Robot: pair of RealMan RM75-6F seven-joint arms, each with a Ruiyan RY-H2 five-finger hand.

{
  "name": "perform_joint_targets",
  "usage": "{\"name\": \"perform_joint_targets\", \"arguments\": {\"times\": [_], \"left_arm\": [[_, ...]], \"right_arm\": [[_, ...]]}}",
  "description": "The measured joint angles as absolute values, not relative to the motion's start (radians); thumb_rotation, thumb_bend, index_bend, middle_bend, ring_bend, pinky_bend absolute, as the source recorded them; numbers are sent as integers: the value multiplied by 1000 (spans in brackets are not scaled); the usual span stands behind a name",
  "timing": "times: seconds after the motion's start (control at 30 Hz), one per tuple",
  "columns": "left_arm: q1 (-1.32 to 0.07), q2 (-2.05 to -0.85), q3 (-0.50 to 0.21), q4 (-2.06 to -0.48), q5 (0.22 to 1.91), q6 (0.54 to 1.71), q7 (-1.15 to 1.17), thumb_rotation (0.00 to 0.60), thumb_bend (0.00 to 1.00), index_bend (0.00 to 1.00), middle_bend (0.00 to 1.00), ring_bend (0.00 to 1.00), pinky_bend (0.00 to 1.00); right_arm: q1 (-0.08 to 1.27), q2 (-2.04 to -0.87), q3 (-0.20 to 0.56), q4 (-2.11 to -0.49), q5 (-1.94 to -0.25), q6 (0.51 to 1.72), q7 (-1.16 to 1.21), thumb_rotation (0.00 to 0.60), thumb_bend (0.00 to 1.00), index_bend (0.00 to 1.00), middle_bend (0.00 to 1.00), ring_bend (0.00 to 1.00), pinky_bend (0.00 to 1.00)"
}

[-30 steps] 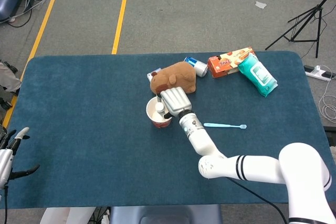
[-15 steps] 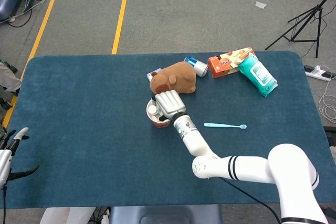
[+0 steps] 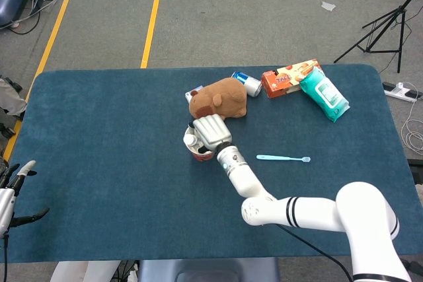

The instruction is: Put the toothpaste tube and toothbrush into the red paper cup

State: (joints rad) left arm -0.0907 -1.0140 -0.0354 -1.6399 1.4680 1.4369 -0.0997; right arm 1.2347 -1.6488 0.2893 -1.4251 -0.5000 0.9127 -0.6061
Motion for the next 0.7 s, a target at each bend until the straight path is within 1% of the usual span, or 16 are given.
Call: {"name": "perform_joint_targets", "arguments": {"times": [0.27, 0.37, 0.7], "left_arm": [[-91, -1011, -38, -1640, 1466, 1438, -107, 600, 0, 73, 266, 89, 108], [-93, -1011, -41, -1640, 1464, 1436, -107, 600, 0, 73, 266, 89, 108], [-92, -1011, -39, -1639, 1465, 1437, -108, 600, 0, 73, 266, 89, 108]], "right_arm": [[1233, -1662, 289, -1409, -513, 903, -596, 600, 254, 623, 1000, 1000, 1000], [1232, -1663, 289, -1408, -515, 900, -595, 600, 247, 580, 1000, 1000, 1000], [1230, -1665, 288, -1402, -518, 891, -591, 600, 215, 525, 1000, 1000, 1000]]}}
